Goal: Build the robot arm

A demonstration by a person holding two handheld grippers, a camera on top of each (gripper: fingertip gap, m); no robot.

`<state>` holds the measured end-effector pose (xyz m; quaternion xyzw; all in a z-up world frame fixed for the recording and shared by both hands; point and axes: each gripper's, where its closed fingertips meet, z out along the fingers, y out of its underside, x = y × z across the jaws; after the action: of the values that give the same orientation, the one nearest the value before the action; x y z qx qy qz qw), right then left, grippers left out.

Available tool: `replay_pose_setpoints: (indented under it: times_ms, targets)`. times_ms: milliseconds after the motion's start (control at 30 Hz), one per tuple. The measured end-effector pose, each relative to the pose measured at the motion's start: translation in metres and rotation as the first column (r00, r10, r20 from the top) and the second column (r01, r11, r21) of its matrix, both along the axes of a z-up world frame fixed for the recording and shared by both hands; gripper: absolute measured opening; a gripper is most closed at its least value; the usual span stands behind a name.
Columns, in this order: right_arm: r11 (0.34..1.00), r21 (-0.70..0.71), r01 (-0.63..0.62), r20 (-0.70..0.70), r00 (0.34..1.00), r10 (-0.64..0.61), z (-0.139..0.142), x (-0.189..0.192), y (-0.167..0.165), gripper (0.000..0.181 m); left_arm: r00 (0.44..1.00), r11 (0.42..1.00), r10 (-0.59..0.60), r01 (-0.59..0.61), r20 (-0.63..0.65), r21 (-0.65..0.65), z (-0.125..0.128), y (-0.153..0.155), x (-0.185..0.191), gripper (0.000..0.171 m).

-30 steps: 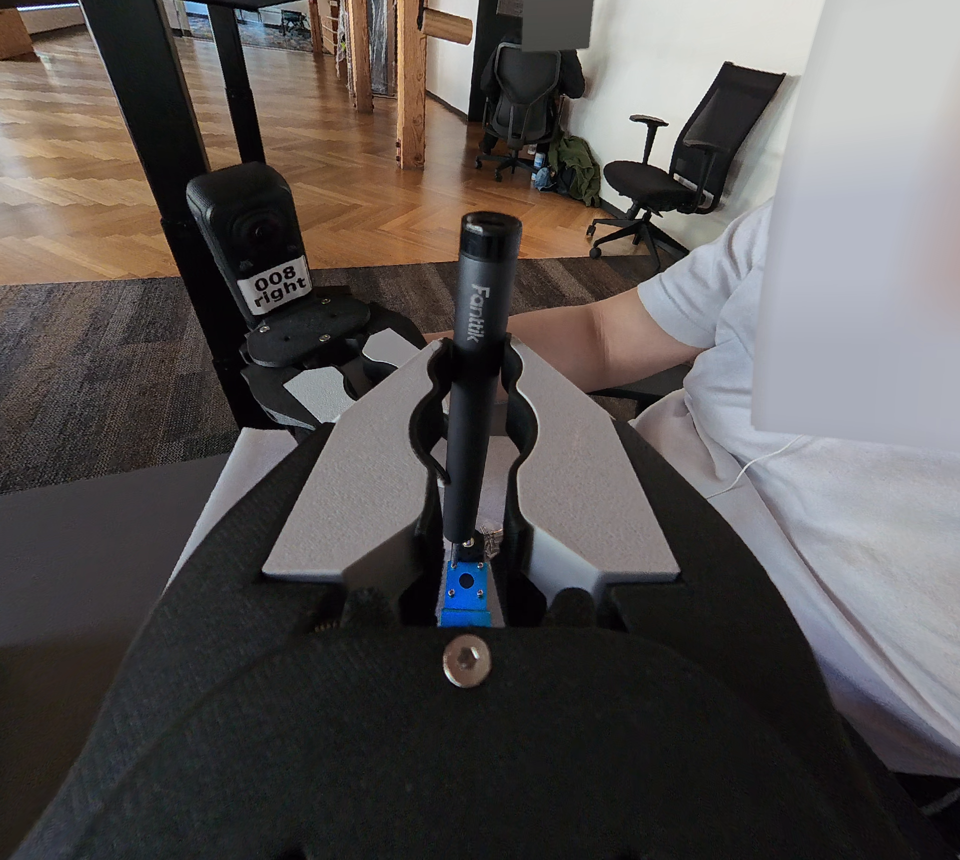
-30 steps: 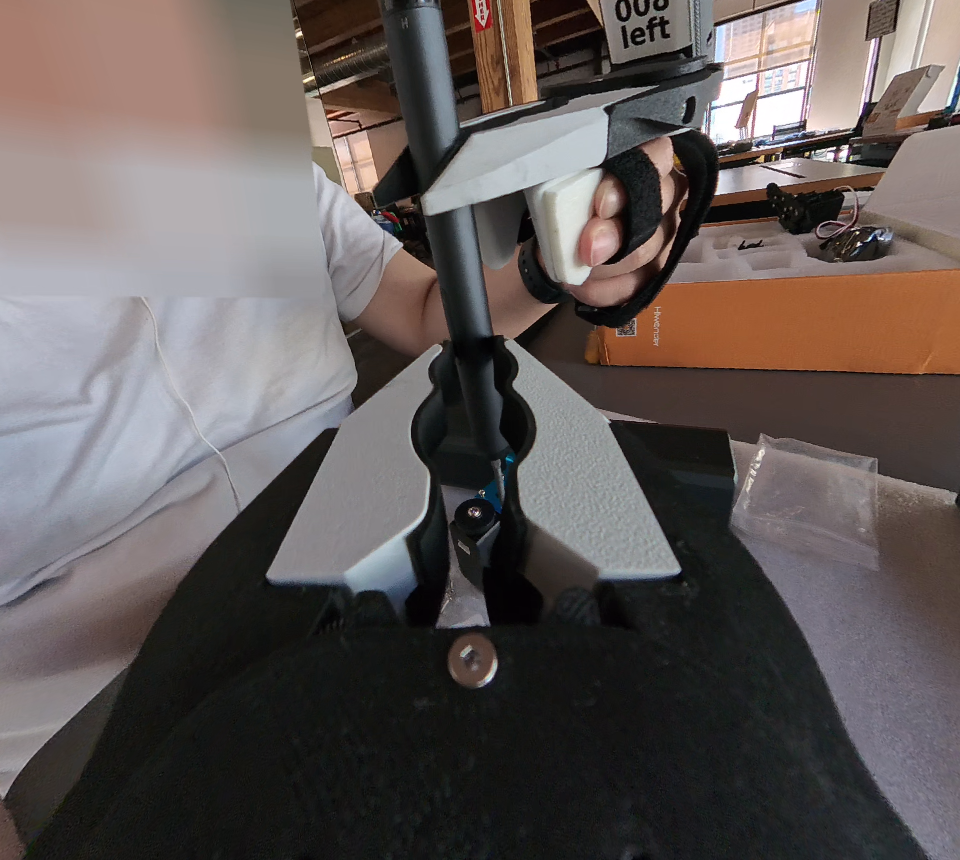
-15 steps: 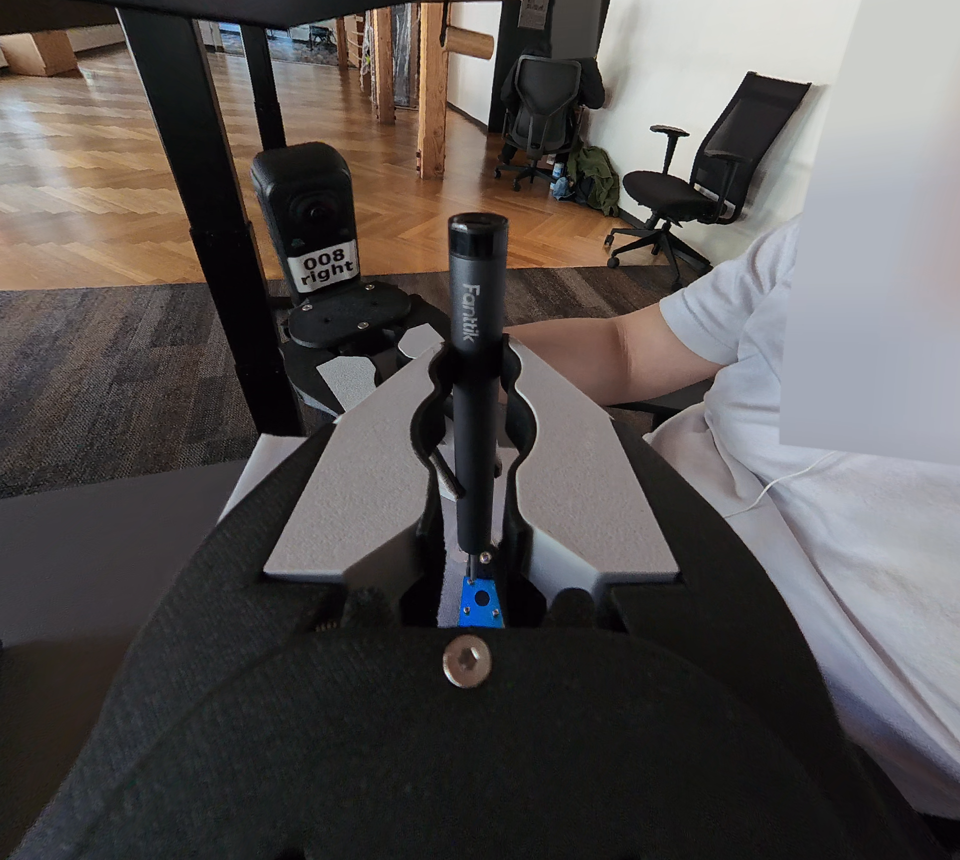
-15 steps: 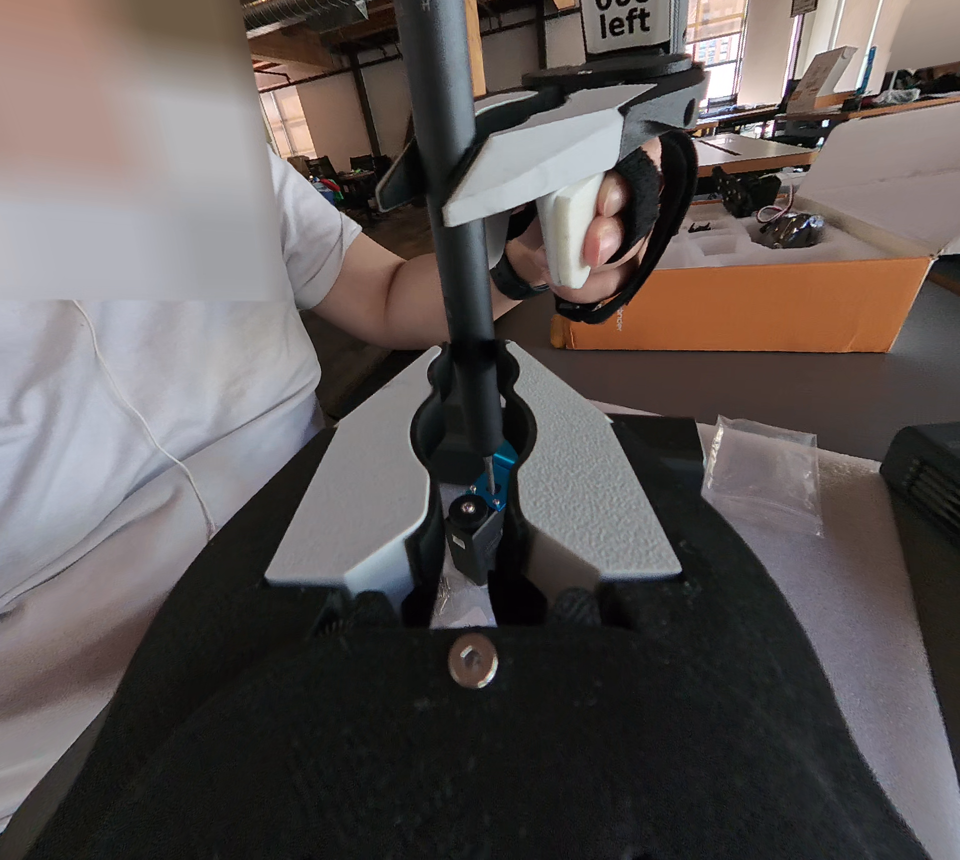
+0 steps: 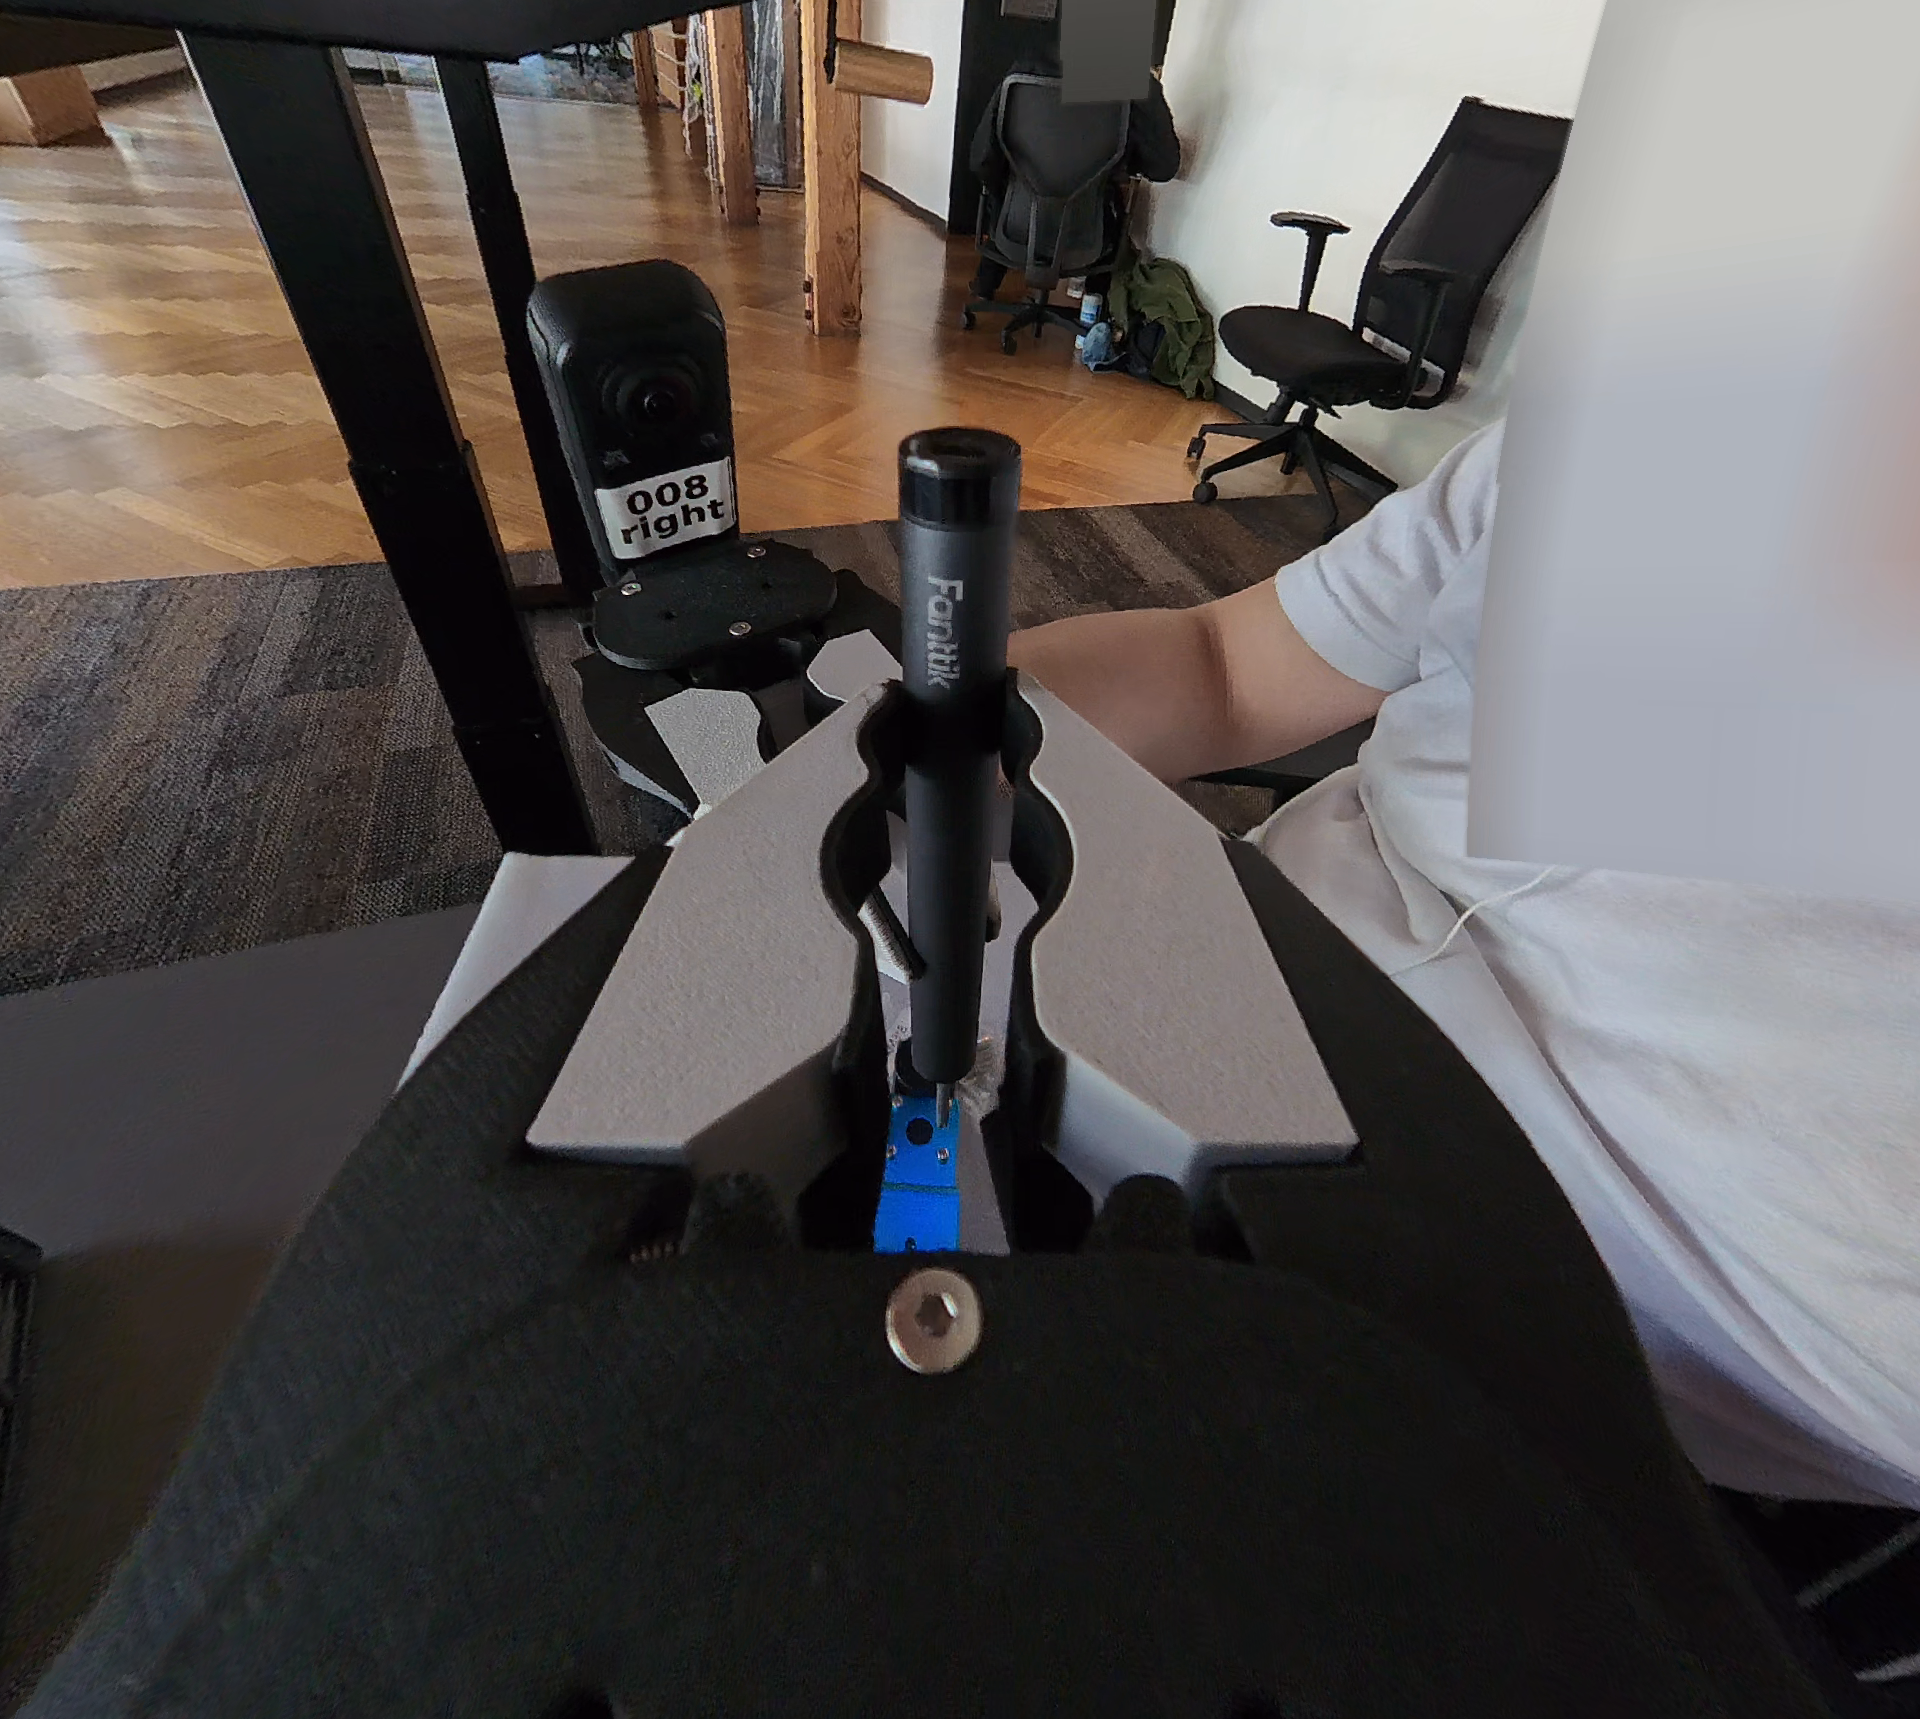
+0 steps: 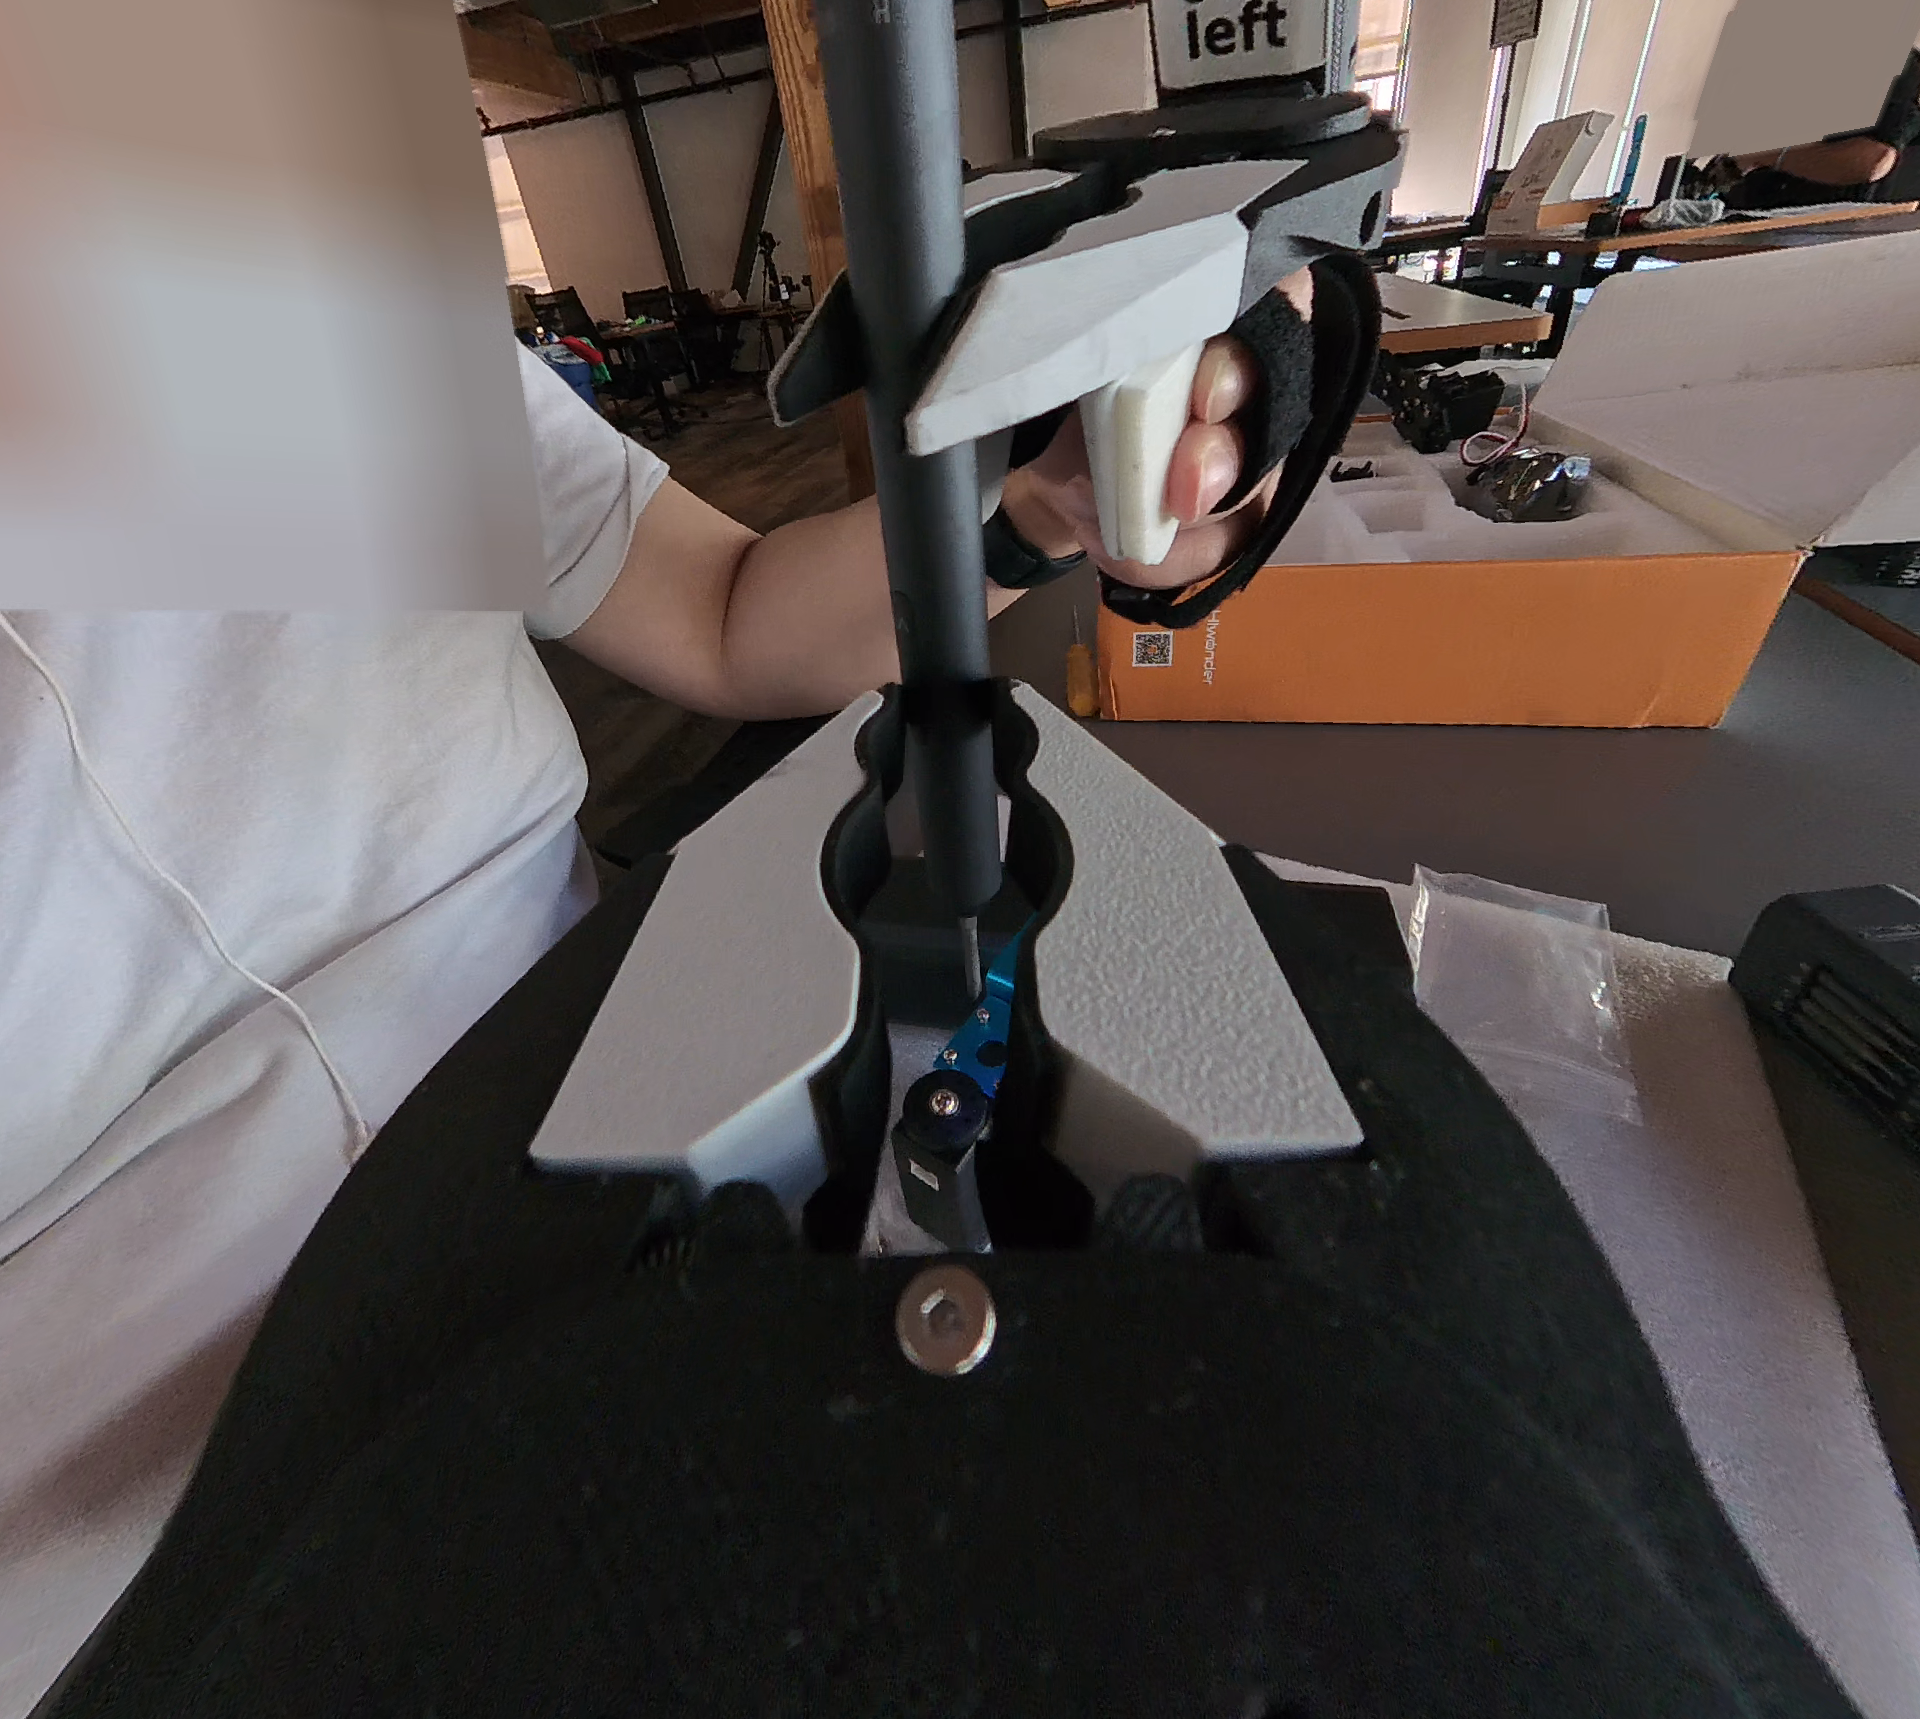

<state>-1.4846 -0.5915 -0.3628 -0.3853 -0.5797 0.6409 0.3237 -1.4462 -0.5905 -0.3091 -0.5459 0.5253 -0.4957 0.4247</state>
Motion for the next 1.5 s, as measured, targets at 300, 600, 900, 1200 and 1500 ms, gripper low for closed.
replay_pose_setpoints:
  times_ms: [300,600,900,1200,1500]
  targets:
    - [0.999,-0.04,-0.01,0.007,1.0,0.01,-0.008,-0.002,0.002,0.016,1.0,1.0,-0.004,0.004,-0.029,-0.018,-0.009,0.002,-0.002,0.016]
    - [0.999,-0.049,-0.013,0.014,1.0,0.014,-0.012,-0.002,0.002,0.016,0.999,1.0,-0.01,0.009,-0.042,-0.025,-0.013,0.003,0.0,0.016]
    - [0.998,-0.052,-0.019,0.011,1.0,0.019,-0.01,0.0,0.001,0.016,0.999,1.0,-0.011,0.011,-0.034,-0.022,-0.011,0.002,0.001,0.016]
    - [0.999,-0.041,-0.018,0.01,1.0,0.019,-0.01,-0.001,0.001,0.016,0.999,1.0,-0.014,0.013,-0.031,-0.017,-0.011,0.002,0.0,0.016]
    - [0.997,0.025,-0.071,0.012,0.997,0.071,-0.01,0.001,-0.011,0.016,0.994,0.996,-0.073,0.076,-0.079,0.038,-0.012,-0.017,0.001,0.017]
